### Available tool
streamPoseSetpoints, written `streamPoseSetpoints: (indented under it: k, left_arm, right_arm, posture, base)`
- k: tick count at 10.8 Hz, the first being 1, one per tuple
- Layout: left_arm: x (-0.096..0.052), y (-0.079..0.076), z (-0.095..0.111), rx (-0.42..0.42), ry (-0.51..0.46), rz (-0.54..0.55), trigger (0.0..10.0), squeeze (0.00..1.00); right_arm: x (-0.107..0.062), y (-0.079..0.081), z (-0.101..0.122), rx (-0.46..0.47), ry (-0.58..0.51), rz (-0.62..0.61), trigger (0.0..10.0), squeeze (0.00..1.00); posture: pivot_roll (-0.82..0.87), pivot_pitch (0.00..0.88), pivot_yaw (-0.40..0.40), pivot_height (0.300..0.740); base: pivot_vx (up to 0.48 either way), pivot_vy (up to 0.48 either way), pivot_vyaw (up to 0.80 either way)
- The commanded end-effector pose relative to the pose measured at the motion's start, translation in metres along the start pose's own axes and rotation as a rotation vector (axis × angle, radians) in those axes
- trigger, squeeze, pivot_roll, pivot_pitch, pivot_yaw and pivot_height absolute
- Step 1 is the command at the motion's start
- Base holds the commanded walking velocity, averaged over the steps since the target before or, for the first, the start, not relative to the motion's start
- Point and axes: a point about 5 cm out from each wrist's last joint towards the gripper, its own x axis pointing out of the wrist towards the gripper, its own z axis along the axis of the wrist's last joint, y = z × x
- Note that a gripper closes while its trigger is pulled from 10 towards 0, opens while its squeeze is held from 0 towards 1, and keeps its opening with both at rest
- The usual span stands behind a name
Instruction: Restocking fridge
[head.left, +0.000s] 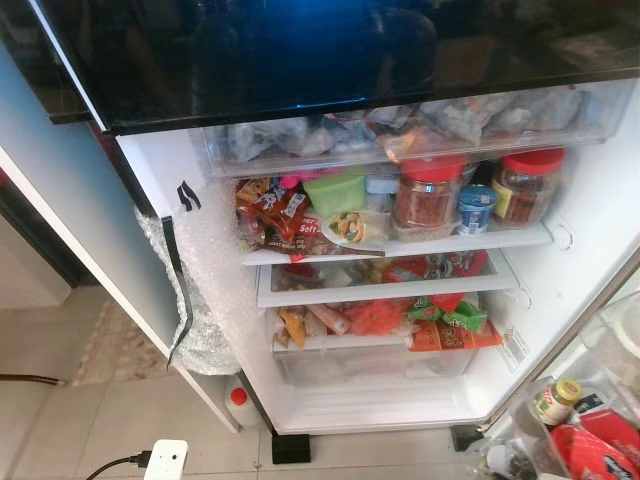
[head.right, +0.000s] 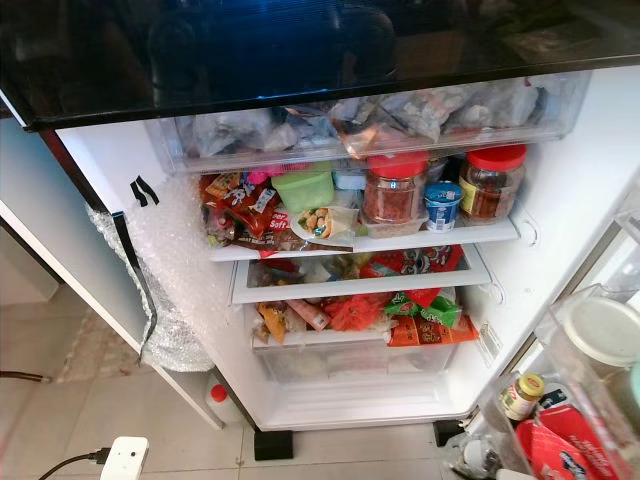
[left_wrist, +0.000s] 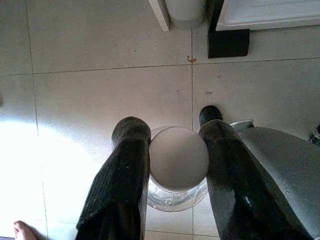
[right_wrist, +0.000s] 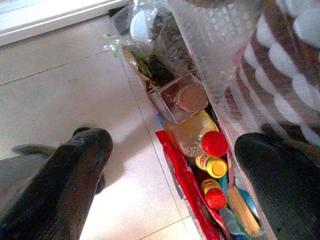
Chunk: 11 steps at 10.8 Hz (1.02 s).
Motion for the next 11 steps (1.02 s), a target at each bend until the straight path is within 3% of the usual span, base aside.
streamPoseSetpoints:
  k: [1, 5, 9, 11]
  left_arm:
    - [-0.001, 0.004, -0.002, 0.008, 0.013, 0.014, 10.0, 0.00]
    - [-0.001, 0.004, -0.003, 0.008, 0.016, 0.013, 10.0, 0.00]
    - [-0.001, 0.003, -0.005, 0.012, 0.022, 0.008, 10.0, 0.00]
    - [-0.001, 0.002, -0.004, 0.010, 0.017, 0.005, 10.0, 0.00]
  right_arm:
    - [0.001, -0.021, 0.018, 0.021, -0.066, -0.090, 10.0, 0.00]
    - [0.002, -0.018, 0.022, 0.055, -0.075, -0.080, 10.0, 0.00]
    - [-0.001, 0.033, 0.007, 0.065, -0.015, 0.140, 10.0, 0.00]
    - [-0.003, 0.044, 0.003, 0.070, -0.001, 0.205, 10.0, 0.00]
  posture:
    - [-0.13, 0.000, 0.077, 0.740]
    - [-0.13, 0.000, 0.079, 0.740]
    - [-0.15, 0.000, 0.078, 0.740]
    - [-0.16, 0.000, 0.073, 0.740]
  base:
    - [0.000, 0.000, 0.00]
    - [0.000, 0.000, 0.00]
    - [0.000, 0.000, 0.00]
    - [0.000, 0.000, 0.00]
